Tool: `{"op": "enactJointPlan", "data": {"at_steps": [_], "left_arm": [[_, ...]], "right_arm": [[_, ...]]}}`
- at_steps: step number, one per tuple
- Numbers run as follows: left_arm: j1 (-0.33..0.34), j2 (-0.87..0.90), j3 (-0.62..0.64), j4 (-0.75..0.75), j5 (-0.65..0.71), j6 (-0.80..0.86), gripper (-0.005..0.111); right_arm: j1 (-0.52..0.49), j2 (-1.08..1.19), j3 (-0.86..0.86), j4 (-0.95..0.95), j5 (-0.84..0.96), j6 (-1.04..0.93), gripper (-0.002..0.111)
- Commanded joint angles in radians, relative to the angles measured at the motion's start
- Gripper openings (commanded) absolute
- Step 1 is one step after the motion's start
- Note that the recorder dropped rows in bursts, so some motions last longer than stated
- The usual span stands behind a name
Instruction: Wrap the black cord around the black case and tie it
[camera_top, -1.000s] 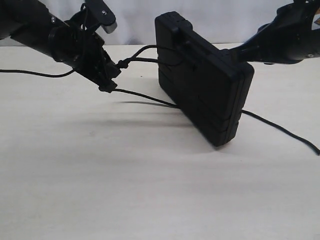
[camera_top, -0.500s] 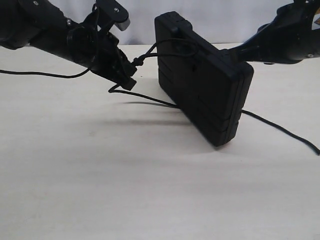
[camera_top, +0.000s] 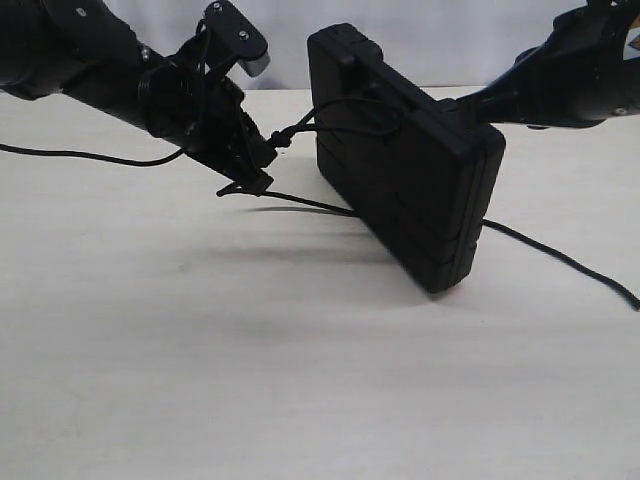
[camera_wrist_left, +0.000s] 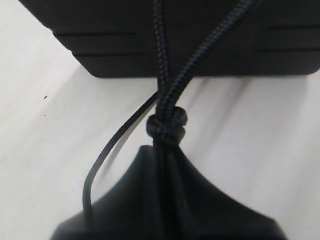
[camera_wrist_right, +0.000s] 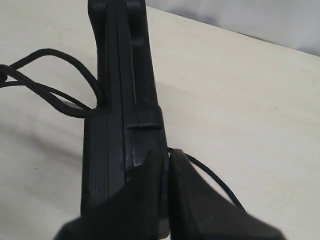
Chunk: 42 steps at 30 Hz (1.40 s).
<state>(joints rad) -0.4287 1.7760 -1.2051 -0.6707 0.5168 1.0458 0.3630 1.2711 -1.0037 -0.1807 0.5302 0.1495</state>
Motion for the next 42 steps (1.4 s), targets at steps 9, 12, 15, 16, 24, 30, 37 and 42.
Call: {"op": "enactJointPlan", "data": {"at_steps": [9,12,15,16,24,30,37,42], "left_arm": [[-0.002,0.048,-0.006,-0.003,-0.029,-0.098,0.0],[-0.002,0.069,-0.006,-0.003,-0.05,-0.102,0.0],[-0.002,0.072,-0.006,-0.005,-0.077,-0.105,0.0],[-0.002,0.072,-0.006,-0.005,-0.082,-0.105,0.0],[-0.002,0.072,-0.006,-0.045,-0.097,-0.105,0.0],[-0.002,0.072,-0.006,-0.097,-0.101,-0.088,0.0],[-0.005,0.072,-0.006,-0.134,-0.1,-0.074,0.0],[-0.037,0.072,-0.006,-0.134,-0.115,-0.07,0.0]], "right_arm": [[0.0,-0.002,-0.007,0.005,-0.001,-0.007,0.004],[0.0,-0.002,-0.007,0.005,-0.001,-0.007,0.004],[0.0,0.0,-0.007,0.005,-0.001,-0.007,0.004],[0.0,0.003,-0.007,0.009,-0.001,-0.007,0.004],[0.0,0.048,-0.002,0.019,-0.011,-0.007,0.004],[0.0,0.053,-0.002,0.044,-0.025,-0.007,0.004],[0.0,0.085,0.006,0.114,-0.014,-0.052,0.004],[0.0,0.094,0.007,0.2,-0.007,-0.13,0.004]]}}
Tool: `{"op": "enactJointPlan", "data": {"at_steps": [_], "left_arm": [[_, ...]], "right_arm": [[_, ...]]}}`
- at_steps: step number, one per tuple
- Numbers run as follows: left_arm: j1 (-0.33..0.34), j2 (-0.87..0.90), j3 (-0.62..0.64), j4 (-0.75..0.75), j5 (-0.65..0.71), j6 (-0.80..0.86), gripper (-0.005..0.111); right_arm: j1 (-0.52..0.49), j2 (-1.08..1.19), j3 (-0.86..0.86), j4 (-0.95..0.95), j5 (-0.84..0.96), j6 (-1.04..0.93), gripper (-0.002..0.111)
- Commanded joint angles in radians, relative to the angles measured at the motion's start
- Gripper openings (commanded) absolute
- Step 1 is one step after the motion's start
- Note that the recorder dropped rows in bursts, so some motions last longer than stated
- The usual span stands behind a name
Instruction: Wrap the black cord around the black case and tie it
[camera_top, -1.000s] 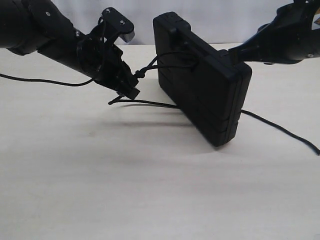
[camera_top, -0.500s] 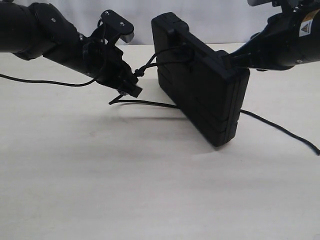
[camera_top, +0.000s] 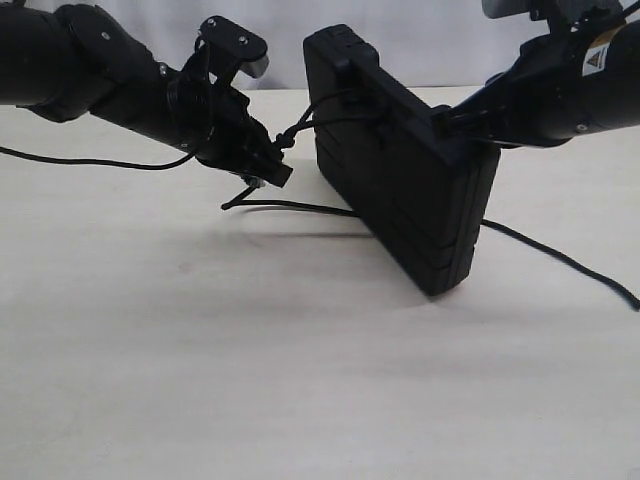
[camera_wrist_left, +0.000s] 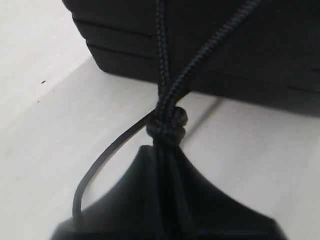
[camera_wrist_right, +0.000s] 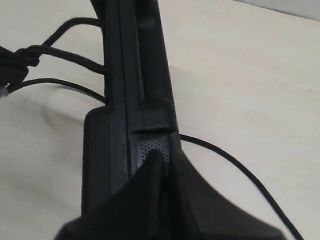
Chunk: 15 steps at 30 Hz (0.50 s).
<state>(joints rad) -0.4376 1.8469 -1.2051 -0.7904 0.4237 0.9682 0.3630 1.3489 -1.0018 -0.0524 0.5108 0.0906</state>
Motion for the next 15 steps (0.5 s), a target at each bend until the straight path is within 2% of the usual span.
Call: {"op": "enactJointPlan", "data": {"at_steps": [1,10,15], "left_arm": [[-0.035,0.001,-0.006,-0.015,-0.029,0.008,0.0],[-0.068,0.001,-0.006,-0.042,-0.066,0.01,0.0],[-0.103,0.001,-0.006,-0.067,-0.122,0.029,0.0]], "right_arm": [[0.0,0.023,0.006,0.088,0.014,-0.091,0.004],[0.0,0.032,0.009,0.125,0.017,-0.105,0.004],[0.0,0.032,0.009,0.227,0.02,-0.202,0.004]]}}
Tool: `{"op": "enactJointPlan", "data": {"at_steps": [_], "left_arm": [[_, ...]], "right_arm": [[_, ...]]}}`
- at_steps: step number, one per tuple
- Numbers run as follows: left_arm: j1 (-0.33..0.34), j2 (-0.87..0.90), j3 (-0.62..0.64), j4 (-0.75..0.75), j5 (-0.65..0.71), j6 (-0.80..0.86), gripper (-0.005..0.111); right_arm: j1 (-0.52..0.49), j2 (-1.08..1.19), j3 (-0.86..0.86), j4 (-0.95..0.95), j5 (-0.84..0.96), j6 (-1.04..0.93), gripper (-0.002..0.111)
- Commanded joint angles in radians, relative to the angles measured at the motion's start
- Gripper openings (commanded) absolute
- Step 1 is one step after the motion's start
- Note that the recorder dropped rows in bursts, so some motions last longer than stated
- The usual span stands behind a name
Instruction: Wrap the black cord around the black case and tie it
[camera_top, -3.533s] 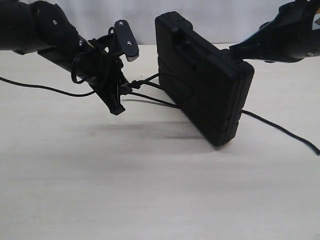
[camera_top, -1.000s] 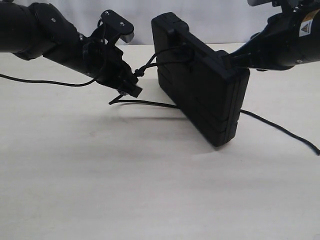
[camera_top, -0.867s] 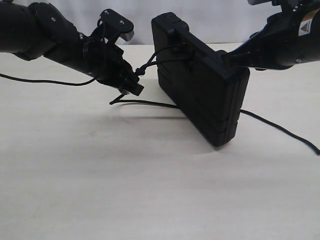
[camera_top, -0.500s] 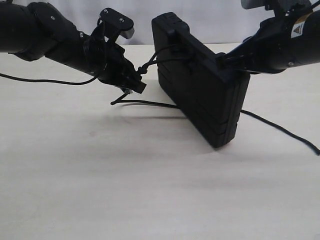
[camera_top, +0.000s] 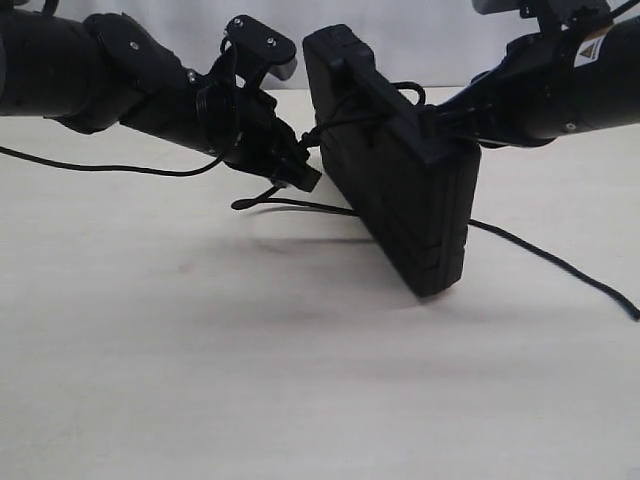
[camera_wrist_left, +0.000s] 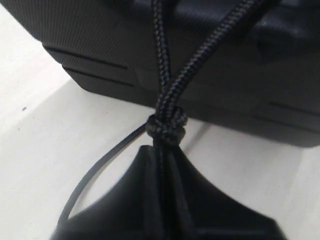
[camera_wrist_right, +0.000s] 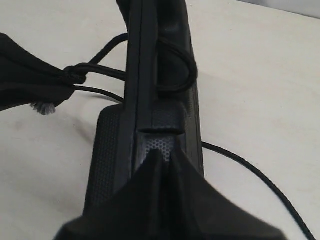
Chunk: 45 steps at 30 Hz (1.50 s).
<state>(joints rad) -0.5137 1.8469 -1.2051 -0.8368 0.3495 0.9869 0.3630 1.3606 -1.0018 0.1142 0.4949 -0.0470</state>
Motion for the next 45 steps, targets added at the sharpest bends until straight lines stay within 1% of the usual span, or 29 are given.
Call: {"op": "enactJointPlan", "data": {"at_steps": [1,3,6,7,9,10,12,14,19,21,23,25,27,28,30,32,34,37,42,45], "left_arm": [[-0.045,0.001,-0.006,-0.021,-0.081,0.011,0.0],[-0.069,0.001,-0.006,-0.021,-0.125,0.011,0.0],[-0.08,0.001,-0.006,-0.017,-0.159,0.011,0.0],[-0.08,0.001,-0.006,-0.017,-0.163,0.011,0.005],[-0.08,0.001,-0.006,-0.017,-0.178,0.011,0.024],[-0.08,0.001,-0.006,-0.019,-0.189,0.011,0.034],[-0.08,0.001,-0.006,-0.017,-0.21,0.011,0.051],[-0.08,0.001,-0.006,-0.013,-0.222,0.016,0.057],[-0.08,0.001,-0.006,-0.013,-0.211,0.064,0.055],[-0.08,0.001,-0.006,-0.013,-0.209,0.066,0.048],[-0.08,0.001,-0.006,-0.011,-0.207,0.067,0.035],[-0.08,0.001,-0.006,-0.013,-0.207,0.073,0.028],[-0.08,0.001,-0.006,-0.013,-0.207,0.073,0.027],[-0.08,0.001,-0.006,-0.013,-0.207,0.073,0.029],[-0.08,0.001,-0.006,-0.013,-0.207,0.073,0.037],[-0.08,0.001,-0.006,-0.013,-0.204,0.073,0.043],[-0.08,0.001,-0.006,-0.013,-0.202,0.081,0.042],[-0.08,0.001,-0.006,-0.013,-0.218,0.081,0.029],[-0.08,0.001,-0.006,-0.013,-0.272,0.081,0.0],[-0.08,0.001,-0.006,-0.022,-0.316,0.078,0.0]], "right_arm": [[0.0,0.02,0.009,0.083,0.046,-0.084,0.004],[0.0,0.026,0.009,0.096,0.061,-0.114,0.004],[0.0,0.034,0.009,0.104,0.068,-0.126,0.004],[0.0,0.043,0.009,0.146,0.077,-0.177,0.004],[0.0,0.06,0.009,0.222,0.094,-0.252,0.004],[0.0,0.07,0.009,0.237,0.1,-0.275,0.004],[0.0,0.077,0.009,0.236,0.104,-0.28,0.004],[0.0,0.079,0.009,0.236,0.104,-0.287,0.004],[0.0,0.079,0.009,0.236,0.111,-0.296,0.004],[0.0,0.079,0.009,0.236,0.121,-0.296,0.004],[0.0,0.079,0.009,0.236,0.128,-0.306,0.004],[0.0,0.079,0.009,0.236,0.128,-0.308,0.004],[0.0,0.079,0.009,0.236,0.124,-0.308,0.004],[0.0,0.079,0.009,0.236,0.124,-0.308,0.004],[0.0,0.079,0.009,0.236,0.124,-0.308,0.004],[0.0,0.079,0.009,0.236,0.124,-0.308,0.004],[0.0,0.079,0.009,0.236,0.122,-0.308,0.004],[0.0,0.079,0.009,0.236,0.122,-0.308,0.004],[0.0,0.079,0.007,0.239,0.122,-0.31,0.004],[0.0,0.079,0.007,0.239,0.122,-0.315,0.004]]}}
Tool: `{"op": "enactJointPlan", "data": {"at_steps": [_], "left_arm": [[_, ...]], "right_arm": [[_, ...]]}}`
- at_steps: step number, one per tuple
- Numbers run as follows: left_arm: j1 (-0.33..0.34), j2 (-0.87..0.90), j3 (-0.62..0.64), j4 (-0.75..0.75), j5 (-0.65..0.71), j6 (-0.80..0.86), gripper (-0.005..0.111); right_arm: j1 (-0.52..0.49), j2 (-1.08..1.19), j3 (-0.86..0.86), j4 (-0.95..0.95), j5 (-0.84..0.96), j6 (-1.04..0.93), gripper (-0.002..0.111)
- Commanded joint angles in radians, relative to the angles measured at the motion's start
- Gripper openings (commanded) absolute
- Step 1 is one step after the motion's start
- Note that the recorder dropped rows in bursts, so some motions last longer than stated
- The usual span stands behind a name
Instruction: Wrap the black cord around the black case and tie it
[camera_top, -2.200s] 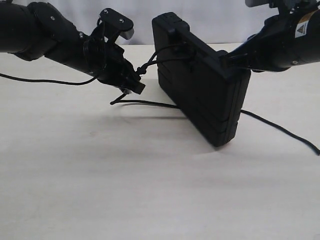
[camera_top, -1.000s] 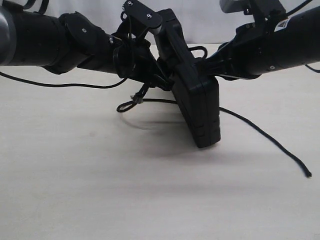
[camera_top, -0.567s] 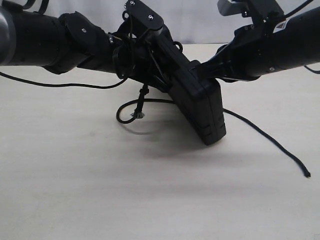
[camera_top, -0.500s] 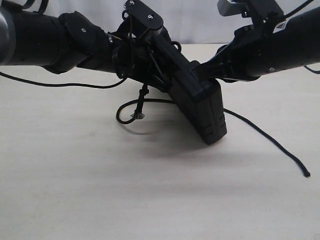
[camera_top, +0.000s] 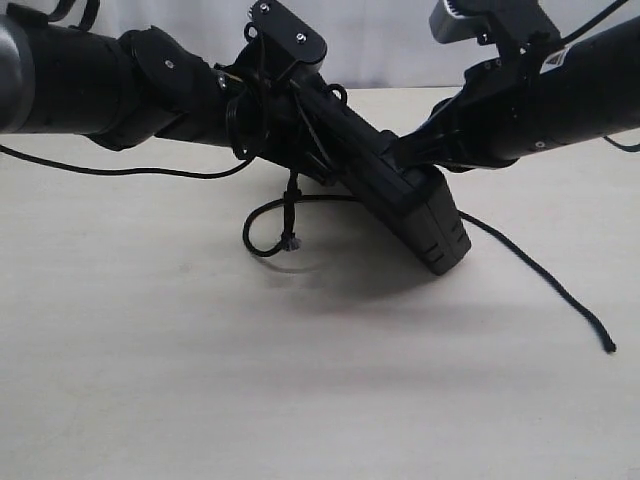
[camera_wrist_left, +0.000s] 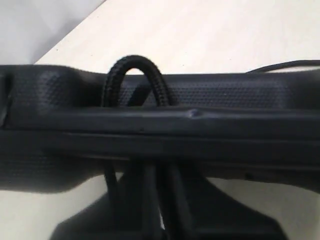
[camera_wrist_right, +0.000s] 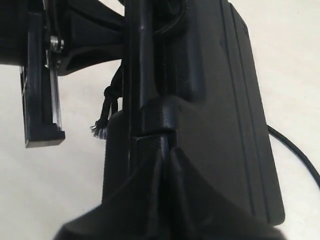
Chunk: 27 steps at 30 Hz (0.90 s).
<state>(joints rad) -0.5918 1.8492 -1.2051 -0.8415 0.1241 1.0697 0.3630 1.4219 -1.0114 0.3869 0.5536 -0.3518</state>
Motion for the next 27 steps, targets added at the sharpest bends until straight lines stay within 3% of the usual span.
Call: {"op": "enactJointPlan", "data": {"at_steps": [1,12,18,21,24,27], "left_arm": [[-0.002,-0.002,-0.006,-0.018,-0.1,-0.005,0.0],[-0.002,-0.002,-0.006,-0.016,-0.107,-0.005,0.0],[-0.002,-0.002,-0.006,-0.009,-0.116,-0.005,0.0],[-0.002,-0.002,-0.006,-0.009,-0.108,-0.005,0.0],[-0.002,-0.002,-0.008,-0.009,-0.116,-0.003,0.0],[-0.002,-0.002,-0.008,-0.009,-0.116,-0.003,0.0]], "right_arm": [[0.0,0.018,0.016,-0.031,0.063,-0.016,0.004],[0.0,0.01,0.012,0.181,0.021,-0.263,0.008],[0.0,-0.051,-0.024,0.174,0.056,-0.251,0.051],[-0.002,-0.06,-0.082,0.154,0.107,-0.083,0.051],[-0.002,-0.064,-0.151,-0.074,0.172,0.014,0.051],[-0.04,-0.052,-0.148,-0.643,0.174,0.537,0.051]]}}
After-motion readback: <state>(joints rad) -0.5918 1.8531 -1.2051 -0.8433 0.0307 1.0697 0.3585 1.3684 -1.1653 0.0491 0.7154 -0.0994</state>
